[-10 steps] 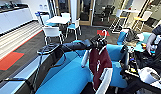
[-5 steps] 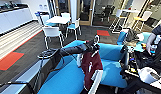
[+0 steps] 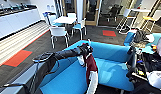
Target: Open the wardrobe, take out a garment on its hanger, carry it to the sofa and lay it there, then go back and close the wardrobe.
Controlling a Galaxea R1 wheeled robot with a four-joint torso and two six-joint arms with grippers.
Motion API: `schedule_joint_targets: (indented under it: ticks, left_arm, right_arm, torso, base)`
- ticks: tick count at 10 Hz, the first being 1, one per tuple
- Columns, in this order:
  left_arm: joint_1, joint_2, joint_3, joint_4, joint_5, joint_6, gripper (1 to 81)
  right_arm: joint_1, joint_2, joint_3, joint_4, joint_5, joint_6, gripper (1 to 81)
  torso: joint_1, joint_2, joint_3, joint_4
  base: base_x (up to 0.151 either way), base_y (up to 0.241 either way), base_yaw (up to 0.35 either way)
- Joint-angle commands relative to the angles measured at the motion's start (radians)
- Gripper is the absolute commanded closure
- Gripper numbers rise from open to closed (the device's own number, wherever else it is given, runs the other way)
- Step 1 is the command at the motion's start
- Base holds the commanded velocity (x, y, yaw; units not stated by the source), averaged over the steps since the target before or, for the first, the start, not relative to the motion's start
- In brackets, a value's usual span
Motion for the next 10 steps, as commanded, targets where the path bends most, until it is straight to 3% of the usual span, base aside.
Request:
schedule_joint_targets:
  ticks: [1,2,3,4,5,7,9,10]
  left_arm:
    - [-0.173,0.016,-0.006,0.076,0.012,0.003,81.1]
    - [-0.153,0.016,-0.021,0.098,0.022,0.003,81.1]
    - [-0.137,0.017,-0.029,0.110,0.023,0.003,81.1]
    - [-0.128,0.025,-0.043,0.126,0.038,0.003,81.1]
    - [-0.122,0.036,-0.079,0.136,0.045,0.003,81.1]
    - [-0.108,0.044,-0.138,0.142,0.058,0.005,81.1]
    - [-0.099,0.045,-0.138,0.185,0.101,0.003,81.1]
    - [-0.097,0.042,-0.140,0.198,0.104,0.003,81.1]
  right_arm:
    - [-0.003,-0.010,0.004,-0.008,-0.064,-0.001,1.0]
    - [-0.003,-0.010,0.005,-0.010,-0.064,-0.001,1.0]
    - [-0.002,-0.007,0.005,-0.008,-0.064,-0.001,1.0]
    - [0.000,-0.006,0.005,-0.008,-0.064,-0.001,1.0]
    - [-0.002,-0.006,0.005,-0.008,-0.062,-0.001,1.0]
    - [-0.005,-0.004,0.007,-0.010,-0.061,-0.001,1.0]
    - [-0.005,-0.003,0.007,-0.010,-0.061,-0.001,1.0]
    - [-0.005,-0.003,0.008,-0.010,-0.061,-0.001,1.0]
  torso:
    - [0.000,0.000,0.000,0.078]
    - [0.000,0.000,0.000,0.109]
    - [0.000,0.000,0.000,0.060]
    - [0.000,0.000,0.000,0.084]
    - [0.000,0.000,0.000,0.095]
    - [0.000,0.000,0.000,0.095]
    - [0.000,0.000,0.000,0.176]
    - [0.000,0.000,0.000,0.189]
  base:
    - [0.000,0.000,0.000]
    - [0.000,0.000,0.000]
    - [0.000,0.000,0.000]
    - [0.000,0.000,0.000]
    - [0.000,0.000,0.000]
    - [0.000,0.000,0.000]
    - [0.000,0.000,0.000]
    - [0.000,0.000,0.000]
